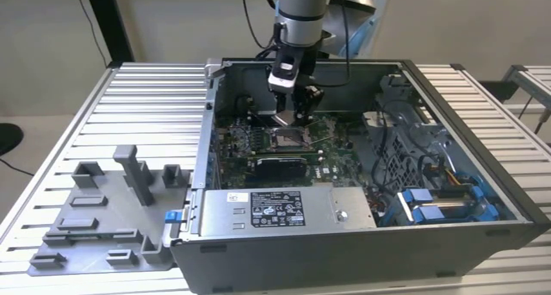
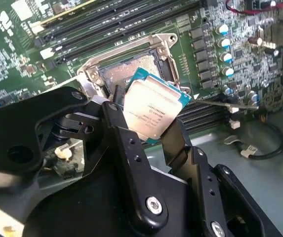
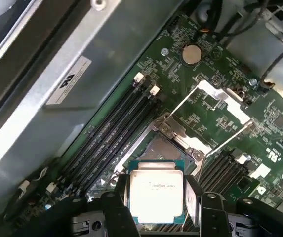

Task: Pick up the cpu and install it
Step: 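Close the cpu cover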

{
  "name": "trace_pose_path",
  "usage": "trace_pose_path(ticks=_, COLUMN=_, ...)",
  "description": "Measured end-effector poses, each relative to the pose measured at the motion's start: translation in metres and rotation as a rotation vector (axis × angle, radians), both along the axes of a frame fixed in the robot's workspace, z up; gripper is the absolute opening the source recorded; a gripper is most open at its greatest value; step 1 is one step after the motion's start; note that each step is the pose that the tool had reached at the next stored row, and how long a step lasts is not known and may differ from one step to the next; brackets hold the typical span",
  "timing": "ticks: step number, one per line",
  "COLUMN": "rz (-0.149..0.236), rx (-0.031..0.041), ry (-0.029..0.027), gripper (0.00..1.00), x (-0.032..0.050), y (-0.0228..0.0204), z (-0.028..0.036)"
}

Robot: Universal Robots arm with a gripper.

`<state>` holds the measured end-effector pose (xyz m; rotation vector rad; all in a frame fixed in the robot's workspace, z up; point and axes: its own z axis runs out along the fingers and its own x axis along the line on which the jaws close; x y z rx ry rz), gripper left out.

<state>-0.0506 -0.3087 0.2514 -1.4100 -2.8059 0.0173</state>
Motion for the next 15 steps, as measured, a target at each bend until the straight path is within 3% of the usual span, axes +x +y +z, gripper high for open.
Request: trace_pose_path(ticks=15, rz=-0.273, rx=0.0, ry=0.0, gripper=0.0, x=0.0, y=0.0, z=-0.0034)
